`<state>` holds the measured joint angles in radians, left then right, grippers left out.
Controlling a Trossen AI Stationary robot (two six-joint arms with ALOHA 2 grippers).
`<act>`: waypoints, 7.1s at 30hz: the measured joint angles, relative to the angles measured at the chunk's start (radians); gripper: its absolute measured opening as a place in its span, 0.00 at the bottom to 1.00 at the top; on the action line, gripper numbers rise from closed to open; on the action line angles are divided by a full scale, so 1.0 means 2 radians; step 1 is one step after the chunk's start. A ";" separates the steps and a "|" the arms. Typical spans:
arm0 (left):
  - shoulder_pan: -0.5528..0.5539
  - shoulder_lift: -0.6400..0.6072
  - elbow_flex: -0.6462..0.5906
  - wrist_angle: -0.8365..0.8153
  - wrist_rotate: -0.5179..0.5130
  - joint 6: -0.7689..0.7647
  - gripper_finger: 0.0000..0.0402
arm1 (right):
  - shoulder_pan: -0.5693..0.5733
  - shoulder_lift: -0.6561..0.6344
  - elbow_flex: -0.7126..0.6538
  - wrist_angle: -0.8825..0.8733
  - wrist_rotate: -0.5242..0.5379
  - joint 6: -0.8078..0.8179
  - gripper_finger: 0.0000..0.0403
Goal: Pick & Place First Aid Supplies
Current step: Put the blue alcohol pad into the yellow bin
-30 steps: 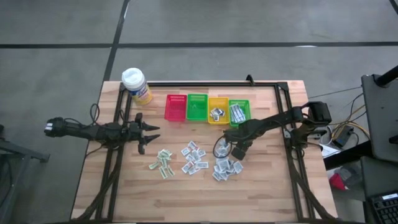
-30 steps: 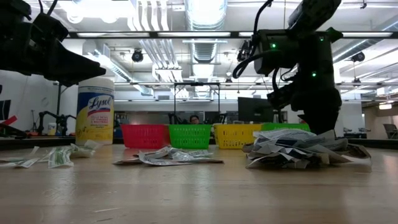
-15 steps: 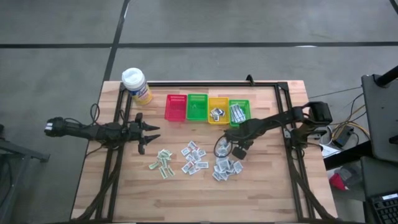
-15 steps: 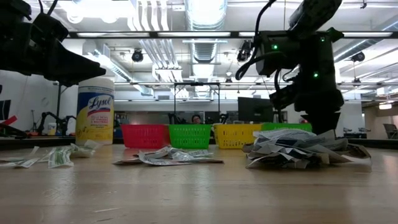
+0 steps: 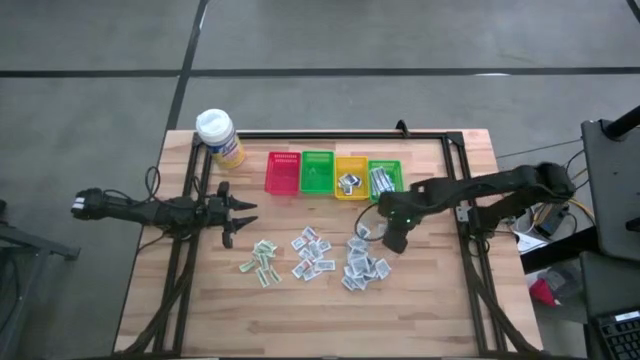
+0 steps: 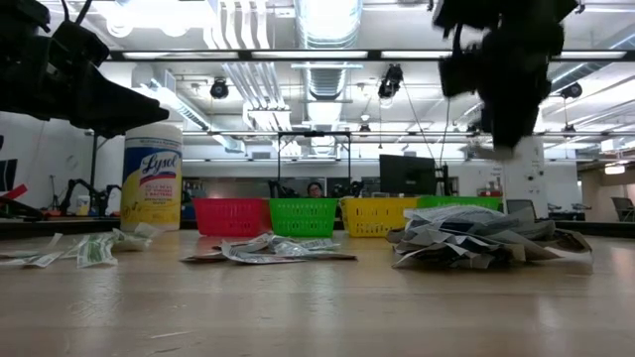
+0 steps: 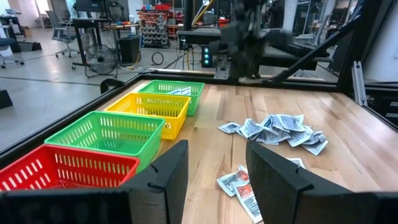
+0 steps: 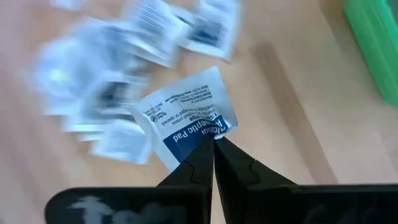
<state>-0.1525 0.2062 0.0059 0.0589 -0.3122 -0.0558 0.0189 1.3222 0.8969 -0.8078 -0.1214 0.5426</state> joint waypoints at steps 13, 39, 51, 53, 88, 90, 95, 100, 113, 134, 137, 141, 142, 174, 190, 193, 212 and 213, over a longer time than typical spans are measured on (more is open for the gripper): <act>0.000 0.001 0.000 0.000 0.000 0.000 0.39 | 0.000 -0.143 -0.001 0.229 -0.081 -0.094 0.02; 0.000 0.003 0.000 0.000 0.000 0.000 0.39 | -0.001 -0.075 -0.009 0.329 -0.021 -0.067 0.02; 0.000 0.003 0.000 0.000 0.000 -0.002 0.39 | -0.074 0.092 0.126 0.050 0.091 -0.132 0.02; 0.000 0.004 0.000 0.000 0.000 -0.002 0.39 | -0.091 0.121 0.157 0.022 0.101 -0.160 0.02; 0.000 0.005 0.000 0.000 0.000 -0.013 0.39 | -0.217 0.344 0.308 -0.039 0.100 -0.291 0.12; 0.000 0.005 0.000 0.000 0.000 -0.013 0.39 | -0.218 0.343 0.308 -0.039 0.100 -0.291 0.17; 0.000 0.005 0.000 0.000 0.000 -0.013 0.39 | -0.217 0.337 0.314 -0.059 0.097 -0.311 0.28; 0.000 0.005 0.000 0.000 0.000 -0.013 0.39 | -0.201 0.307 0.319 -0.095 0.084 -0.303 0.33; 0.000 0.007 0.000 0.000 0.000 -0.013 0.39 | -0.110 0.262 0.316 -0.102 0.005 -0.212 0.34; 0.000 0.010 0.000 0.000 0.000 -0.013 0.39 | -0.055 0.270 0.253 -0.076 0.021 -0.061 0.37; 0.000 0.010 0.000 0.000 0.000 -0.013 0.39 | -0.055 0.270 0.244 -0.071 0.019 -0.038 0.39; 0.000 0.010 0.000 0.000 0.000 -0.013 0.39 | -0.054 0.270 0.237 -0.060 0.017 -0.016 0.42; 0.000 0.010 0.000 0.000 0.000 -0.013 0.39 | -0.054 0.270 0.235 -0.060 0.017 -0.012 0.43; 0.000 0.010 0.000 0.000 0.000 -0.013 0.39 | -0.040 0.273 0.174 0.027 0.001 0.017 0.44; 0.000 0.010 0.000 0.000 0.000 -0.013 0.39 | -0.039 0.273 0.122 0.076 0.005 0.019 0.44; 0.000 0.010 0.000 0.000 0.000 -0.013 0.39 | -0.039 0.272 0.110 0.088 0.008 0.019 0.42; 0.000 0.010 0.000 0.000 0.000 -0.013 0.39 | -0.039 0.272 0.095 0.096 0.052 0.021 0.03; 0.000 0.010 0.000 0.000 0.000 -0.013 0.39 | -0.039 0.272 0.095 0.096 0.053 0.021 0.03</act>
<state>-0.1524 0.2272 0.0059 0.0589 -0.3122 -0.0826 -0.0586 1.8656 1.0863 -0.6163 -0.0155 0.5850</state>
